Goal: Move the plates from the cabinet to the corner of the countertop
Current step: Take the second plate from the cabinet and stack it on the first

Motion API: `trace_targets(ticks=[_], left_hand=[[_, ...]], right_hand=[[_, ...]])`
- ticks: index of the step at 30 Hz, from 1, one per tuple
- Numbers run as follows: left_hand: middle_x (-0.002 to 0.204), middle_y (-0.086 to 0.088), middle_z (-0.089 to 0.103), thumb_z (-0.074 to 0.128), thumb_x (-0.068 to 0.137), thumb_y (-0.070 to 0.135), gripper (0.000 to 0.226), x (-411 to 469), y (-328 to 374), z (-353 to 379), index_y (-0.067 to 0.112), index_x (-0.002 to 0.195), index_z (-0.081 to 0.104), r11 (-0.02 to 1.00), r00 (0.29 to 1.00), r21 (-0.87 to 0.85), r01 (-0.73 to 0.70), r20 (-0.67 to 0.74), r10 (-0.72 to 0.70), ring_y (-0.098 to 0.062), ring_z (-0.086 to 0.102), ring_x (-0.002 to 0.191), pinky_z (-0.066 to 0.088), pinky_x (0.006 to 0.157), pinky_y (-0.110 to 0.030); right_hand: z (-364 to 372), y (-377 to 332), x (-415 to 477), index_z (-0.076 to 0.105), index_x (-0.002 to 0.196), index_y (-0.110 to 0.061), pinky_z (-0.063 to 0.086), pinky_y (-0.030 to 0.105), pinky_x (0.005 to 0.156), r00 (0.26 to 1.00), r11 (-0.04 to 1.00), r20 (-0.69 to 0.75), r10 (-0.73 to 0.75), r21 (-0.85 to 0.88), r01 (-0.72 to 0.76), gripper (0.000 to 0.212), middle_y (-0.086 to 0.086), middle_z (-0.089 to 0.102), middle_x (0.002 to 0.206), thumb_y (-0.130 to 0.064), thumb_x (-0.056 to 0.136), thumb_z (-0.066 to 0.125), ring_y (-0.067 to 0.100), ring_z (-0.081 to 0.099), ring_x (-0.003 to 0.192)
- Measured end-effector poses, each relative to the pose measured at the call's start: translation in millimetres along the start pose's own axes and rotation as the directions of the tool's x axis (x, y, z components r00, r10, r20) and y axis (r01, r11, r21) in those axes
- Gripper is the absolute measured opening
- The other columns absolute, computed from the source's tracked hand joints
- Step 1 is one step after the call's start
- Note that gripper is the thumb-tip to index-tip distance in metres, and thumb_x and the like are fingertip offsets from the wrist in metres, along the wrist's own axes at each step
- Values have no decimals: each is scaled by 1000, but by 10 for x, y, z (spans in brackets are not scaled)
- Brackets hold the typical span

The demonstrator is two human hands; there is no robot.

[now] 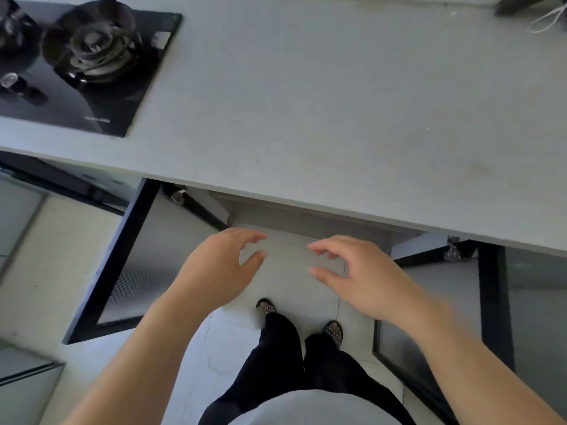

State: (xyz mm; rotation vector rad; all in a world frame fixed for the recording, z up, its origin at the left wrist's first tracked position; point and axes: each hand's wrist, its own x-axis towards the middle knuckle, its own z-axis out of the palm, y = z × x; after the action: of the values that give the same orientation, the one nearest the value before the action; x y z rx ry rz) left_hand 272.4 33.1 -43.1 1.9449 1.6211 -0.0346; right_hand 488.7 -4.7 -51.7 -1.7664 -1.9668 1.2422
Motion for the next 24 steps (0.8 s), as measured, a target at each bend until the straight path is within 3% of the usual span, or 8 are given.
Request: trace_targets(ticks=[7,12,16,19,24], left_hand=[[128,12,55,47,92,39,36,512,-440,562,35,128,50,998,999,58,15,38,-17,-10,52,115,44,93,-29],[124,12,56,46,93,38,36,868,-777,1114,35,128,50,999,999,42,32,11,-32,-8,47,83,41,77,-22],[125,11,58,49,92,37,35,1197,-1026,1554,33,126,52,1000,998,4,25,-50,-25,-12,55,111,46,89,-28],[124,8,60,50,91,35,35,1489,-1169,1893,31,125,54,1000,996,-16,-6,-86,5,-15,56,113,47,91,-33],[123,1,62,52,89,33,34,2102,-1328,2556,29,122,57,996,976,-19,-92,-201,86,-22,57,112,48,89,-36]], right_hand=[[613,461,577,54,124,-32,35,16,90,999,1000,22,-31,0,31,38,-21,55,121,-45,88,54,-3,49,111],[1041,905,1054,57,120,-30,33,13,86,998,998,12,-55,-6,56,35,-20,56,117,-42,87,57,-2,50,105],[1346,1307,1431,59,118,-28,38,17,86,997,997,-16,-73,-34,72,33,-18,57,111,-39,86,59,1,53,101],[1547,1647,1698,59,117,-28,38,15,83,994,995,-67,-85,-59,81,33,-20,56,108,-38,85,61,0,54,99],[1881,2271,2117,62,115,-24,28,-6,76,977,990,-175,-122,-87,109,34,-18,57,106,-34,83,65,-7,49,94]])
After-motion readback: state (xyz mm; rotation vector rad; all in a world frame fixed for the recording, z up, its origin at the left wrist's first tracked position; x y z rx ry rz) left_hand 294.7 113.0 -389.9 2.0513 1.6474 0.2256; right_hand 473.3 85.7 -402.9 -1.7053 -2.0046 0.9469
